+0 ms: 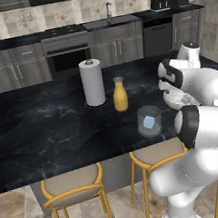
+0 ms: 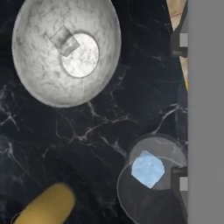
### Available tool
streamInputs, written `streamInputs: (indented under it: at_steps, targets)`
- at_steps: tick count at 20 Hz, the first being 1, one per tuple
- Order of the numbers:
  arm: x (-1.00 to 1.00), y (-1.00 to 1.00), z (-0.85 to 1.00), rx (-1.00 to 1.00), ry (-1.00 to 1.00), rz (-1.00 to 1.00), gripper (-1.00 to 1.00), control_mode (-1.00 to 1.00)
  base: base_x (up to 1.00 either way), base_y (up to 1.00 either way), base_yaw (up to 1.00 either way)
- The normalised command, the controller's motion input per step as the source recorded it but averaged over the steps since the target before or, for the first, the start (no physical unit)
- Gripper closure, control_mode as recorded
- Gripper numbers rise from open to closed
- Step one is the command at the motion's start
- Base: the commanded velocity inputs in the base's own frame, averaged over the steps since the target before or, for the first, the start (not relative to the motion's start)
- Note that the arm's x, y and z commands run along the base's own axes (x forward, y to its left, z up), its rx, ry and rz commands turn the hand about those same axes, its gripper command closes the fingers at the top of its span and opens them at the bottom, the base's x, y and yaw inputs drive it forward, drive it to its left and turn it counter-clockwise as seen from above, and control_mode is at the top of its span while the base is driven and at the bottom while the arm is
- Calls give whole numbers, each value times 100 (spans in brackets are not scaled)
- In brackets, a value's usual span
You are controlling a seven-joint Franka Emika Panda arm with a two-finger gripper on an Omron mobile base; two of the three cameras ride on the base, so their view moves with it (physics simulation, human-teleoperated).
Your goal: There are two ice cubes in the ice bowl. Place both ice cubes in the glass cup.
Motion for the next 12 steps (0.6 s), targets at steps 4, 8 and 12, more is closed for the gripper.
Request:
streamInputs:
  at_steps: [4,8,12]
  targets:
    - [0,-75,0,-1,0,0,-100,-100,0,0,0]
    - [7,-48,-10,0,0,-5,-100,-100,0,0,0]
    - [8,-35,-19,-2,0,-11,-100,-100,0,0,0]
